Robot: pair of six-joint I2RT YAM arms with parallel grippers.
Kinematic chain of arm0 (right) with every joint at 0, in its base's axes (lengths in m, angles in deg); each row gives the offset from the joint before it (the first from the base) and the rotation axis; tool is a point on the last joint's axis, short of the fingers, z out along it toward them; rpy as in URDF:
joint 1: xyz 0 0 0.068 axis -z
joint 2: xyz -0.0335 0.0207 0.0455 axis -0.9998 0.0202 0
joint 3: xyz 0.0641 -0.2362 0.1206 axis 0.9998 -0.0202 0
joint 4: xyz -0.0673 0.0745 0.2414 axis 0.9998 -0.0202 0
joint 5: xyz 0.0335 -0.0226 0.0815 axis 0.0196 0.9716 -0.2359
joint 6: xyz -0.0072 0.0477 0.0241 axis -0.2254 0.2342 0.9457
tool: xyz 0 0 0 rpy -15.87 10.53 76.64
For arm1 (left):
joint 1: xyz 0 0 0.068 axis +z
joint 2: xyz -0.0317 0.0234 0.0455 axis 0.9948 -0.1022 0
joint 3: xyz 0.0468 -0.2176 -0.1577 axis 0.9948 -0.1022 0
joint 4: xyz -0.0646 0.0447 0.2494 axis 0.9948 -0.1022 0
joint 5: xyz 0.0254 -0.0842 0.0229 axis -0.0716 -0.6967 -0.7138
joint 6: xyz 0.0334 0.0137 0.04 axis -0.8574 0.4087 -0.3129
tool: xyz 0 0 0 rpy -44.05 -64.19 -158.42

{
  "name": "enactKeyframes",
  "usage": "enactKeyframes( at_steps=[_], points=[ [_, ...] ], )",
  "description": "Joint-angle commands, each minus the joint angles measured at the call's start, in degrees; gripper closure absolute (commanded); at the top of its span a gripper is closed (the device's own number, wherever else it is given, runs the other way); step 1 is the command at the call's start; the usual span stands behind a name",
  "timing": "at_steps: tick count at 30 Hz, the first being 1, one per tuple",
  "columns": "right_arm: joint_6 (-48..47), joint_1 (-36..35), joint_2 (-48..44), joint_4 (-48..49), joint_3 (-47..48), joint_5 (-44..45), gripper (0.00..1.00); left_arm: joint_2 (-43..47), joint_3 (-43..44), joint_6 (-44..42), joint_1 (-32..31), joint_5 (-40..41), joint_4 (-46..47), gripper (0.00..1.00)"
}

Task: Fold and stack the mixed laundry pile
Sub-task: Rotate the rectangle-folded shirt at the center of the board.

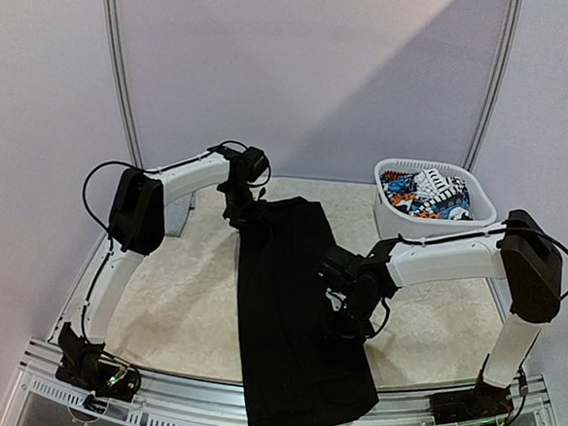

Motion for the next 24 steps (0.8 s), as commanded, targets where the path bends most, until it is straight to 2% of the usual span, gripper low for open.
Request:
enactKeyframes(
  at_steps=[1, 5, 11, 18, 24],
  points=[
    [-2.0, 0.0, 0.5, -9.5, 7.0, 2.3, 0.68, 8.2, 0.4, -4.9, 1.4, 15.8, -8.7, 0.55],
    [-3.9, 0.0, 2.4, -14.6, 15.8, 4.2, 0.68, 16.6, -5.6, -6.6, 1.3, 17.6, -7.1, 0.51],
    [-7.8, 0.9, 6.9, -20.2, 29.0, 11.7, 0.68, 30.2, -17.0, -5.7, 0.9, 13.7, -4.4, 0.49],
    [-11.5, 1.0, 13.9, -14.7, 35.6, 8.1, 0.68, 48.7, -41.1, -3.0, 0.8, 9.6, 0.8, 0.47],
    [-11.7, 1.0, 18.2, -6.0, 36.5, 1.9, 0.68, 61.7, -54.6, -1.0, 0.7, 4.6, 2.8, 0.45]
  ],
)
